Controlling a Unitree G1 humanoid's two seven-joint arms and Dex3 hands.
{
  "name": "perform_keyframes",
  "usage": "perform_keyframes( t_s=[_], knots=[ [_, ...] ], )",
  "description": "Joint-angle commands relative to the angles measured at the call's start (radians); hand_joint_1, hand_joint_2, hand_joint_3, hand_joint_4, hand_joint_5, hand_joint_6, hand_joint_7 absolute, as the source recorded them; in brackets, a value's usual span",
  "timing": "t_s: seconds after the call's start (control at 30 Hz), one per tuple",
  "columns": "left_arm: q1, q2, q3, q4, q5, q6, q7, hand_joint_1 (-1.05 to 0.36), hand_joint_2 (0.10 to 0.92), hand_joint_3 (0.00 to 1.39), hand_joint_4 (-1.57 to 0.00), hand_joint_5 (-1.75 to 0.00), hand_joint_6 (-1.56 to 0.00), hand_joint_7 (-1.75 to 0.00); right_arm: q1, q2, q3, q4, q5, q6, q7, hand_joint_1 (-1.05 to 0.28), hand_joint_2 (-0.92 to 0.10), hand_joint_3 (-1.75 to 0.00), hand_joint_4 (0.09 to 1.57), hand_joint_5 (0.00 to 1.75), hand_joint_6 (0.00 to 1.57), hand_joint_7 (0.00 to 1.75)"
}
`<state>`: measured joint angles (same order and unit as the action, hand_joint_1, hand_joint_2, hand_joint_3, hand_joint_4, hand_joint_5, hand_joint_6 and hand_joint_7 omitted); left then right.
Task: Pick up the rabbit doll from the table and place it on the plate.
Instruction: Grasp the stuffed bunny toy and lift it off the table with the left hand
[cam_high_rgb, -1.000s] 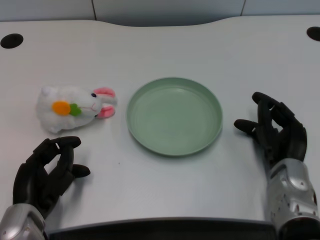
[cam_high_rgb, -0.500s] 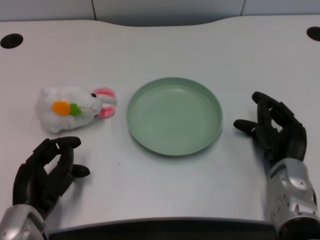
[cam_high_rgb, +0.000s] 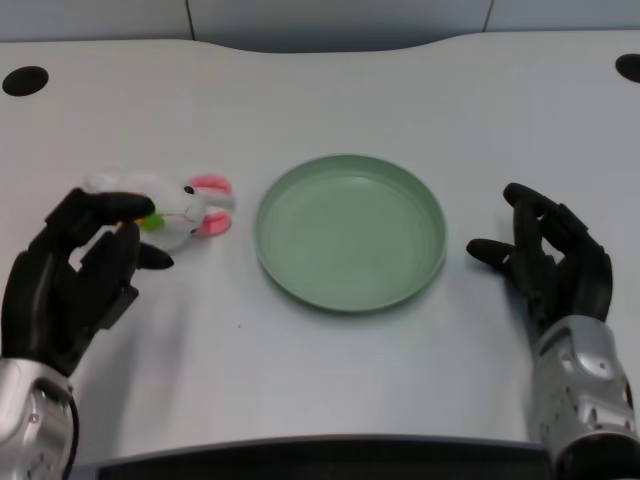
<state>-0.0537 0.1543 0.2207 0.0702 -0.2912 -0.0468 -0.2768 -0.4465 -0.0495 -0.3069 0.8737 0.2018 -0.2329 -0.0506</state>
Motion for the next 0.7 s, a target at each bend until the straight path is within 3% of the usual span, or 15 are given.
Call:
perform_keyframes(
  t_s=[0.03, 0.2, 0.27, 0.4, 0.47, 0.7],
  knots=[
    [-0.042, 0.040, -0.012, -0.015, 0.042, -0.005, 0.002, -0.46, 0.921, 0.53, -0.32, -1.65, -0.29, -1.22, -0.001, 0.002, 0.002, -0.007, 0.002, 0.012, -0.007, -0.30, -0.92, -0.29, 0.75, 1.00, 0.69, 0.47],
    [-0.118, 0.129, -0.038, 0.005, 0.128, -0.021, -0.022, -0.43, 0.921, 0.44, -0.32, -1.46, -0.30, -1.05, 0.004, 0.006, 0.002, -0.004, 0.004, -0.005, 0.002, -0.30, -0.92, -0.31, 0.75, 1.00, 0.69, 0.47],
    [-0.145, 0.155, -0.049, 0.015, 0.164, -0.024, -0.022, -0.41, 0.921, 0.37, -0.36, -1.32, -0.34, -0.89, 0.005, 0.009, 0.000, -0.011, 0.010, 0.004, 0.002, -0.31, -0.92, -0.30, 0.75, 1.01, 0.68, 0.47],
    [-0.203, 0.242, -0.092, 0.048, 0.292, -0.056, -0.021, -0.44, 0.921, 0.31, -0.34, -1.14, -0.37, -0.67, 0.006, 0.007, 0.004, -0.006, 0.003, -0.005, 0.005, -0.31, -0.92, -0.31, 0.75, 1.01, 0.68, 0.47],
    [-0.235, 0.283, -0.113, 0.078, 0.346, -0.092, -0.024, -0.42, 0.921, 0.25, -0.33, -1.01, -0.38, -0.55, 0.004, 0.007, 0.003, -0.005, 0.003, 0.001, 0.000, -0.31, -0.92, -0.31, 0.75, 1.01, 0.68, 0.47],
    [-0.344, 0.462, -0.229, 0.175, 0.619, -0.170, -0.018, -0.54, 0.917, 0.02, -0.18, -0.70, -0.42, -0.16, 0.002, 0.013, -0.002, -0.003, 0.010, -0.004, 0.004, -0.30, -0.92, -0.29, 0.75, 1.02, 0.70, 0.47]
  ],
)
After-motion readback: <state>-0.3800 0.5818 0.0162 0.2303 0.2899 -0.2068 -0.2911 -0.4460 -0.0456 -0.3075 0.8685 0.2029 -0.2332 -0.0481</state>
